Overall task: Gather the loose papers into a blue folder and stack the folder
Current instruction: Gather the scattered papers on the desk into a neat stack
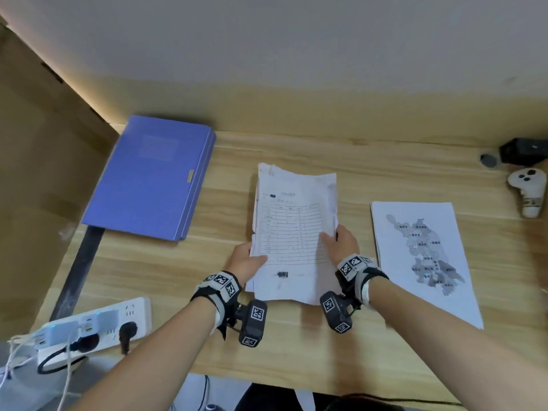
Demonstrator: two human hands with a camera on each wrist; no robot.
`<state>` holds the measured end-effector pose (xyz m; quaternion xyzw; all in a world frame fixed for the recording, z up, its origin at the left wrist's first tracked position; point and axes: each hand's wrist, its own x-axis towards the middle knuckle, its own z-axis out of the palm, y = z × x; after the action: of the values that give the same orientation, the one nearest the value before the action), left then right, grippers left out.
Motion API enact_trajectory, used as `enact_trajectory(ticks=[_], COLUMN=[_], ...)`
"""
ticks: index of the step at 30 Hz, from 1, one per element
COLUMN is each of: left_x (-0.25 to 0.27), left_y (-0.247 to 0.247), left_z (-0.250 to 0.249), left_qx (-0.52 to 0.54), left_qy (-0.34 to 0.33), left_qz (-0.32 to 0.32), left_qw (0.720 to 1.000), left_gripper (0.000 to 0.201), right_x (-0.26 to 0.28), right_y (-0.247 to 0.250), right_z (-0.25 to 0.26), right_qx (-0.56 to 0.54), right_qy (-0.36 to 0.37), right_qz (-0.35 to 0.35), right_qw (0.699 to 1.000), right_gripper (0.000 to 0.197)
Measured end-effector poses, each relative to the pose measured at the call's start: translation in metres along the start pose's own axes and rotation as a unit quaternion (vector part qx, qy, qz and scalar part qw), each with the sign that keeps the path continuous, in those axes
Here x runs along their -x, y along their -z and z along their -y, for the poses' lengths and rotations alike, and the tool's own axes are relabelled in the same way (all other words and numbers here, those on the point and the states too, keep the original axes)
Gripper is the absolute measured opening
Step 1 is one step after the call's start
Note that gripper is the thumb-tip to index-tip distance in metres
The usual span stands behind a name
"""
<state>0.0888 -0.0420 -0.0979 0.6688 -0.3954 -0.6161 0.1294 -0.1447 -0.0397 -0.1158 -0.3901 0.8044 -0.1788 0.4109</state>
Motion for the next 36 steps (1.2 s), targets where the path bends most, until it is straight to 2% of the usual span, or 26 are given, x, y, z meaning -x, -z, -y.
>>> enact_trajectory(ticks=[3, 6, 7, 11, 15, 17, 18, 20, 22, 24, 27, 29, 31, 34, 36], left_x=[0.002, 0.007, 0.009, 0.011, 0.012, 0.01, 0.008, 0.007, 0.005, 0.002, -0.002, -0.005, -0.004, 0.0, 0.002], left_y=[-0.01, -0.032, -0.041, -0.088, -0.141, -0.166, -0.177, -0.196, -0.213, -0.226, -0.241, -0.249, -0.256, -0.265, -0.264], left_z=[-0.013, -0.035, -0.042, -0.064, -0.075, -0.074, -0.074, -0.077, -0.082, -0.085, -0.085, -0.087, -0.091, -0.093, -0.09], left_qx=[0.02, 0.037, 0.034, -0.016, -0.117, -0.164, -0.181, -0.18, -0.153, -0.121, -0.127, -0.145, -0.142, -0.128, -0.119], left_qy=[-0.036, -0.069, -0.077, -0.075, -0.053, -0.024, -0.01, 0.004, 0.009, 0.017, 0.011, -0.009, -0.018, -0.024, -0.033], left_qz=[-0.013, 0.029, 0.044, 0.117, 0.206, 0.227, 0.224, 0.2, 0.152, 0.097, 0.043, 0.04, 0.05, 0.087, 0.089], left_qw=[0.999, 0.997, 0.995, 0.99, 0.97, 0.96, 0.958, 0.963, 0.976, 0.988, 0.991, 0.989, 0.988, 0.988, 0.988], left_gripper=[0.032, 0.031, 0.031, 0.033, 0.036, 0.034, 0.033, 0.029, 0.027, 0.034, 0.043, 0.026, 0.015, 0.023, 0.032], right_x=[-0.001, -0.005, -0.006, -0.004, -0.002, -0.004, -0.004, -0.003, -0.003, -0.005, -0.011, -0.015, -0.017, -0.018, -0.018], right_y=[0.019, 0.051, 0.061, 0.11, 0.162, 0.185, 0.194, 0.21, 0.222, 0.229, 0.23, 0.228, 0.224, 0.214, 0.205], right_z=[-0.001, -0.01, -0.016, -0.052, -0.097, -0.123, -0.135, -0.153, -0.17, -0.182, -0.198, -0.203, -0.2, -0.191, -0.187], right_qx=[-0.106, -0.157, -0.162, -0.198, -0.195, -0.181, -0.172, -0.156, -0.154, -0.141, -0.016, 0.042, 0.019, -0.069, -0.11], right_qy=[-0.009, -0.002, 0.003, 0.006, 0.006, -0.001, -0.007, -0.017, -0.023, -0.032, -0.055, -0.07, -0.08, -0.104, -0.101], right_qz=[-0.031, -0.031, -0.041, -0.11, -0.095, -0.094, -0.091, -0.08, -0.075, -0.073, -0.117, -0.126, -0.096, -0.03, -0.001], right_qw=[0.994, 0.987, 0.986, 0.974, 0.976, 0.979, 0.981, 0.984, 0.985, 0.987, 0.991, 0.989, 0.992, 0.992, 0.989], right_gripper=[0.03, 0.057, 0.058, 0.017, 0.014, 0.021, 0.027, 0.025, 0.021, 0.024, 0.039, 0.059, 0.066, 0.059, 0.044])
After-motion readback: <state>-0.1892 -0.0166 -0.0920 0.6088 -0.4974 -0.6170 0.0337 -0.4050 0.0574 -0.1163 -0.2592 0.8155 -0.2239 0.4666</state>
